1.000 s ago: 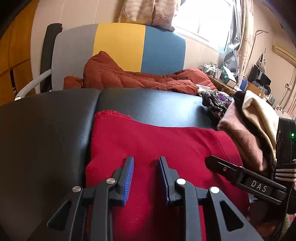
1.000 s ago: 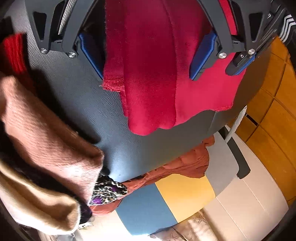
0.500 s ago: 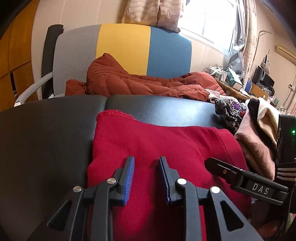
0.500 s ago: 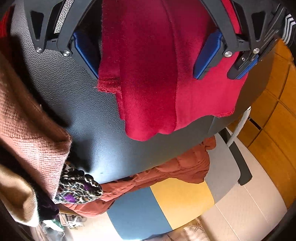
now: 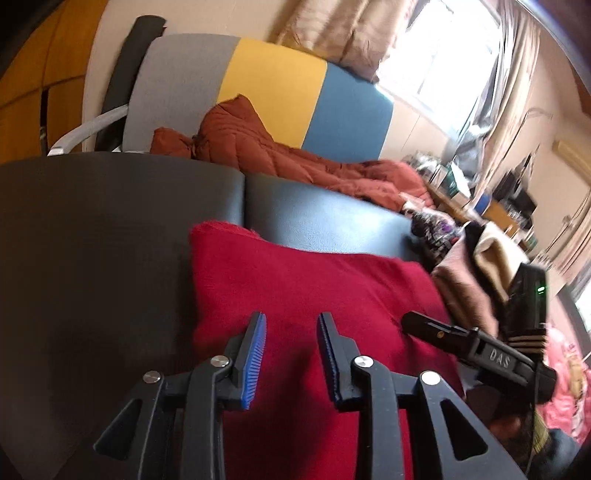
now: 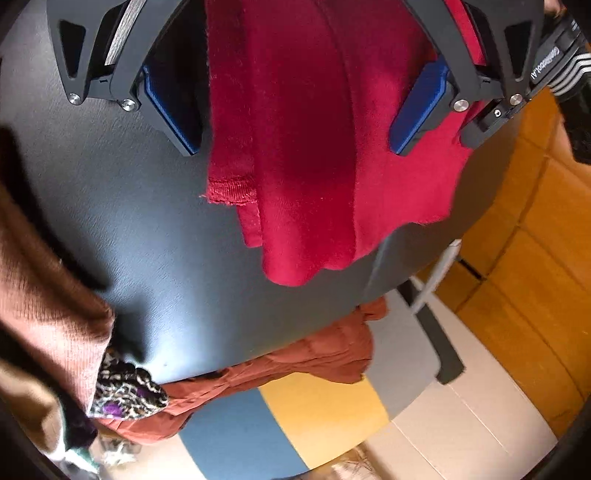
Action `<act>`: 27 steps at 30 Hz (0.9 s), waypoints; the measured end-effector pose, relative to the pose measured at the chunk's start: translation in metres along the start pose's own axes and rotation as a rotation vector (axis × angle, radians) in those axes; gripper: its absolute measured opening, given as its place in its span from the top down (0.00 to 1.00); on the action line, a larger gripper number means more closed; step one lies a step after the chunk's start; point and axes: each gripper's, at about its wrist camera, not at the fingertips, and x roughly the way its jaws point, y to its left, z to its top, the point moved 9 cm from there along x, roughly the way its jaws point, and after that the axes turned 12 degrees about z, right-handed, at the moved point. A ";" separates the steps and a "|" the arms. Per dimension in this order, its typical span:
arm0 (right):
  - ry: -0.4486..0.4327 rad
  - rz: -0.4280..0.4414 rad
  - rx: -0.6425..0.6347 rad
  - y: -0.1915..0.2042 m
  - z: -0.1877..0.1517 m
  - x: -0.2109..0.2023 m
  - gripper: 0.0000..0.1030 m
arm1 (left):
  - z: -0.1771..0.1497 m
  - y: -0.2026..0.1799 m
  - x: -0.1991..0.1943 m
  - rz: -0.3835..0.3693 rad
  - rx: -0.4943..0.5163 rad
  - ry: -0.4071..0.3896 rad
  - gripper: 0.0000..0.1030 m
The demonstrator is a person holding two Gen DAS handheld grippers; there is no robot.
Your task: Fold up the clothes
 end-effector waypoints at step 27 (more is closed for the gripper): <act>0.310 0.493 -0.212 0.029 -0.058 -0.010 0.32 | -0.032 0.001 0.023 -0.188 -0.086 0.161 0.46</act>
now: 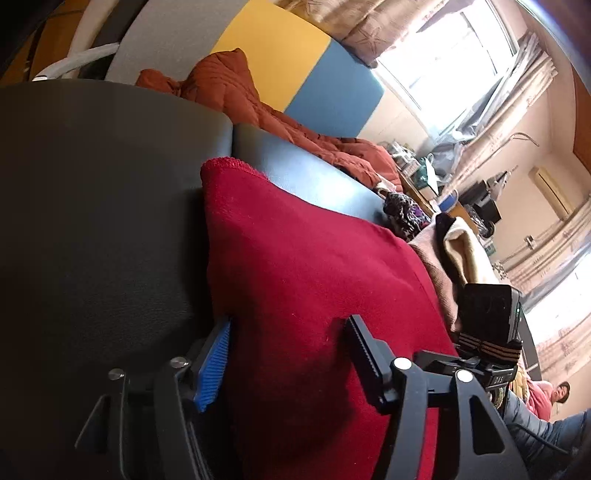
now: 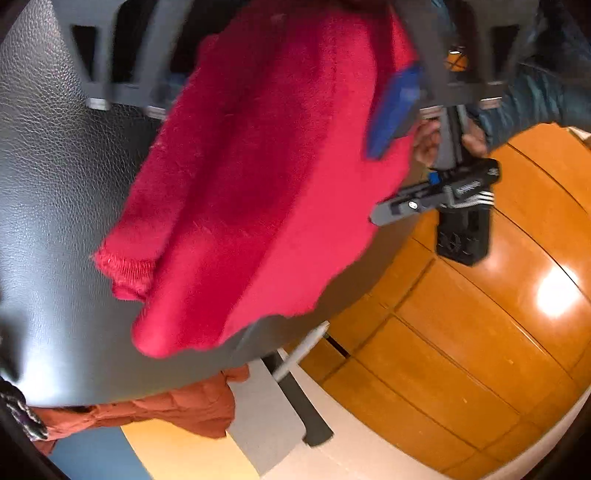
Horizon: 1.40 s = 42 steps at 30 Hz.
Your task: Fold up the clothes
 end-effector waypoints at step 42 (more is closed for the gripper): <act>0.810 0.281 -0.527 0.323 -0.044 0.571 0.30 | -0.195 0.423 -0.401 0.722 -0.809 -0.388 0.71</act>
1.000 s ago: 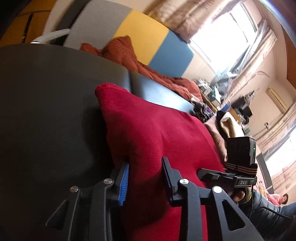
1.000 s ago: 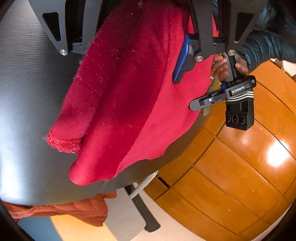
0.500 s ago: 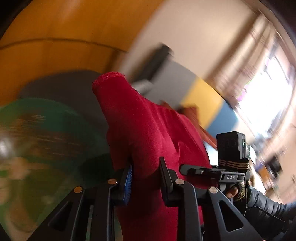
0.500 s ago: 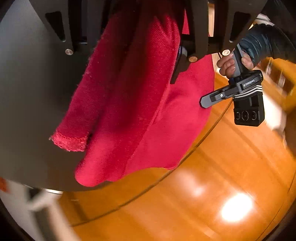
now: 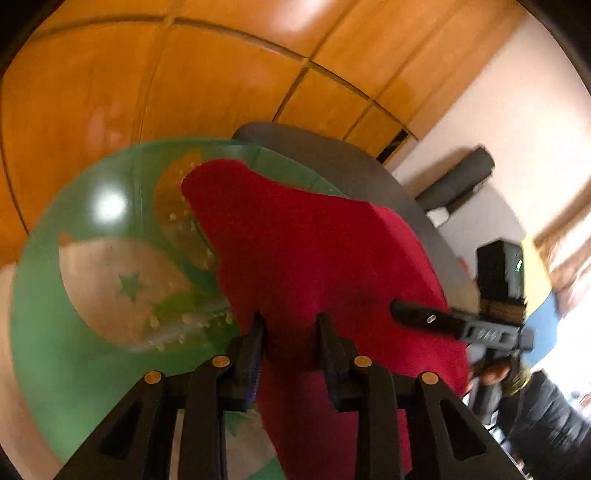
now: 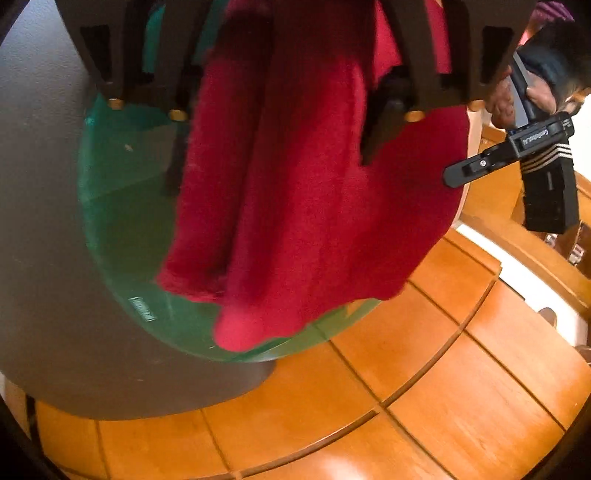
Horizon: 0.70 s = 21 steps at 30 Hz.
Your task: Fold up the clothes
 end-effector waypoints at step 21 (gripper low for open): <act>0.077 -0.210 -0.368 0.009 -0.039 -0.025 0.58 | -0.016 -0.057 0.020 0.136 -0.042 0.022 0.66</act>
